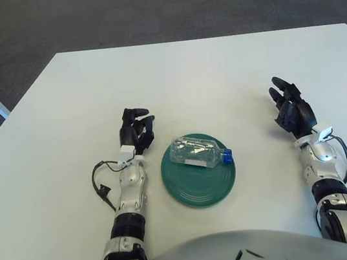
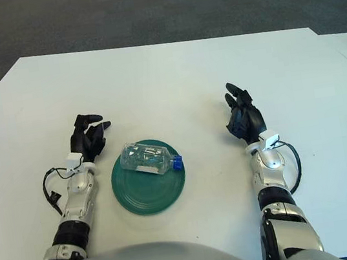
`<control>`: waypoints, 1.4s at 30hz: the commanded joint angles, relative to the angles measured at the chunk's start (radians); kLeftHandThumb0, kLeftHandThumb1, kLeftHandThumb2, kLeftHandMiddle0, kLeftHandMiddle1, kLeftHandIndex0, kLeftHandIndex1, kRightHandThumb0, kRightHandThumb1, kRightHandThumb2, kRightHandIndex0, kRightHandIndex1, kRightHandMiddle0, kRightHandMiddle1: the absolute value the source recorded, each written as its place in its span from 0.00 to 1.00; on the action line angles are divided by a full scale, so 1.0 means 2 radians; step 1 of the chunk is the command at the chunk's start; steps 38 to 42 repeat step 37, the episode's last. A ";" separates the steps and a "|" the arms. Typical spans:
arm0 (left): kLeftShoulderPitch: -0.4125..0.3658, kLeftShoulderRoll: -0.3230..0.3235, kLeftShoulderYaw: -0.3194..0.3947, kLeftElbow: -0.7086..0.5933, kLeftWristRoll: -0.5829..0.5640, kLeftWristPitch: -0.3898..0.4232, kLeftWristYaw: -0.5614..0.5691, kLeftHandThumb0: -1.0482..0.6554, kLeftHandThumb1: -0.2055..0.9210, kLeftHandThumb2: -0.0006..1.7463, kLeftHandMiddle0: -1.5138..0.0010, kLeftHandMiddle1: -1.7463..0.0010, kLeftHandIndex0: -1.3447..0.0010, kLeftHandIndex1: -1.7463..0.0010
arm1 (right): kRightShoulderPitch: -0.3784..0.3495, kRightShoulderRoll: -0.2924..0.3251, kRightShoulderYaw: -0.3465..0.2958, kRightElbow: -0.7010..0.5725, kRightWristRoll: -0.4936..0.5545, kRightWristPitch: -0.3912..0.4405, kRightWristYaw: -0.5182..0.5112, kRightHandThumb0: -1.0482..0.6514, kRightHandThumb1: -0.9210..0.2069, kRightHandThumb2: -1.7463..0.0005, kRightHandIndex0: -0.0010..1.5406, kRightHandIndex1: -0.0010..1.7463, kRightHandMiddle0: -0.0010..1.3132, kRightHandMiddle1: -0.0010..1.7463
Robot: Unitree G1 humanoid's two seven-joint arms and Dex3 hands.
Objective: Put the bottle into the plate.
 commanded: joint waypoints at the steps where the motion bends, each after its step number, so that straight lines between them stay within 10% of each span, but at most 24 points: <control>1: 0.024 -0.001 0.005 0.008 0.005 0.043 0.008 0.41 1.00 0.28 0.61 0.55 0.83 0.03 | 0.041 0.021 0.006 0.023 0.002 0.002 0.004 0.10 0.00 0.42 0.12 0.00 0.00 0.26; 27: 0.072 -0.004 -0.004 -0.054 0.034 0.070 0.012 0.41 1.00 0.22 0.57 0.52 0.75 0.09 | 0.064 0.028 0.013 0.005 0.004 0.014 0.033 0.14 0.00 0.47 0.13 0.01 0.00 0.30; 42: 0.098 -0.019 -0.009 -0.069 0.039 0.044 0.020 0.41 1.00 0.23 0.58 0.50 0.77 0.07 | 0.104 0.040 0.022 -0.069 0.005 0.110 0.007 0.19 0.00 0.54 0.18 0.02 0.00 0.38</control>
